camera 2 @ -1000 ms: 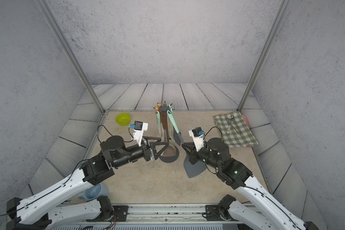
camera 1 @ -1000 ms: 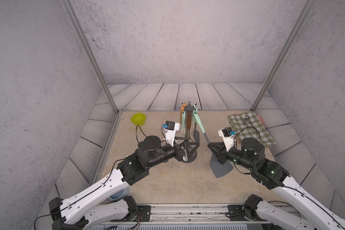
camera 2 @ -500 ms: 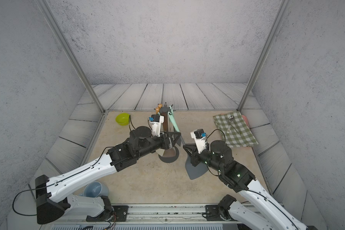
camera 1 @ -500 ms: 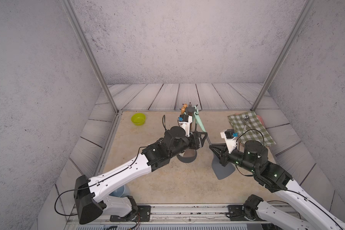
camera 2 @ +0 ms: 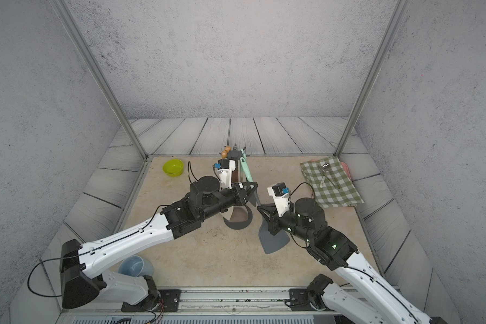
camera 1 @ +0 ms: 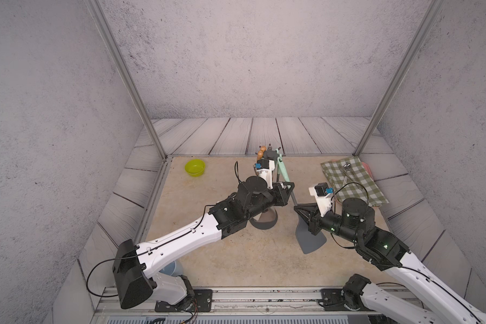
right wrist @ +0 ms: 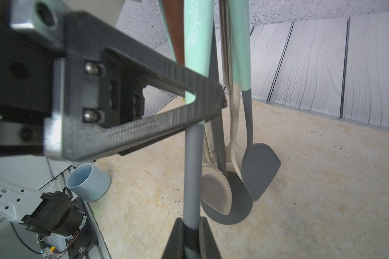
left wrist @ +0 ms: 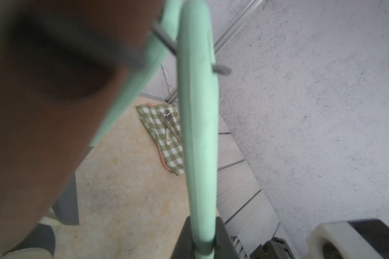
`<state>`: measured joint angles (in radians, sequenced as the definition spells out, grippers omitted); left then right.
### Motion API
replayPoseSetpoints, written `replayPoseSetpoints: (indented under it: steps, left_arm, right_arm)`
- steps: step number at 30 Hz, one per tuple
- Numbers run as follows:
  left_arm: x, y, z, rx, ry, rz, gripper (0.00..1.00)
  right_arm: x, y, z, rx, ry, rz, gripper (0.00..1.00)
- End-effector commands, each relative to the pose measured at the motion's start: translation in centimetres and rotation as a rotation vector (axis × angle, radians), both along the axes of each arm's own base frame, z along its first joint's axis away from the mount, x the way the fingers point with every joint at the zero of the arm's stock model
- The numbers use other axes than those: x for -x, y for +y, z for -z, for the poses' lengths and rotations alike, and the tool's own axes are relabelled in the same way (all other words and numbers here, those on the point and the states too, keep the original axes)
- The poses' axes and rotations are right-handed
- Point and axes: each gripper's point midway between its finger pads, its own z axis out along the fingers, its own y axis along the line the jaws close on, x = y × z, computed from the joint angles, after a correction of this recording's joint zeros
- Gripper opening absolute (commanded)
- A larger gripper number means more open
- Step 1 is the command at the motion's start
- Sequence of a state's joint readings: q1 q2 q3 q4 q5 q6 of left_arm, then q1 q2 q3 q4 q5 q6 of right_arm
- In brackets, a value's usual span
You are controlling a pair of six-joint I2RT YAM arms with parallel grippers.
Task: Take the spatula off the kitchen utensil rack
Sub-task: Take off the spatula from the rack.
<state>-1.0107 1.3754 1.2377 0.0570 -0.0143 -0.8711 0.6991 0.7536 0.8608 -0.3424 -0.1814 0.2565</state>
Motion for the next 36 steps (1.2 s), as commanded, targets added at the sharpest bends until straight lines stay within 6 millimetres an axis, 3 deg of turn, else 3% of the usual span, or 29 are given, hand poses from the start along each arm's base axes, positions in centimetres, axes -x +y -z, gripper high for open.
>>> replayPoseSetpoints:
  steps: [1,15,20,24,28,33,34,36]
  left_arm:
    - [0.9,0.5,-4.4,0.078,-0.113,0.015,0.00]
    - [2.0,0.4,-5.4,0.011,-0.243,0.025,0.00]
    - [2.1,0.1,-5.3,0.021,-0.219,0.022,0.00]
    - [2.2,0.1,-5.1,0.022,-0.200,0.016,0.00]
    - [2.1,-0.1,-4.9,0.015,-0.190,0.014,0.00]
    - [1.8,-0.7,-4.4,0.006,-0.180,0.015,0.00]
    - [1.8,-0.8,-4.5,0.003,-0.182,0.019,0.03]
    - [2.0,-0.7,-4.7,-0.009,-0.187,0.025,0.25]
  right_arm:
    - [0.2,-0.2,-1.8,-0.029,-0.055,-0.003,0.00]
    - [0.0,-0.6,-2.3,-0.015,-0.069,0.016,0.00]
    - [-0.4,-0.6,-2.3,0.002,-0.072,0.030,0.38]
    - [-0.9,-0.5,-1.9,0.026,-0.064,0.040,0.45]
    - [-1.1,-0.3,-1.9,0.033,-0.061,0.033,0.38]
    - [-1.5,-0.3,-1.9,0.050,-0.057,0.047,0.02]
    - [-1.7,-0.7,-2.0,0.055,-0.057,0.071,0.00]
    - [-1.9,-1.5,-2.2,0.061,-0.060,0.119,0.00]
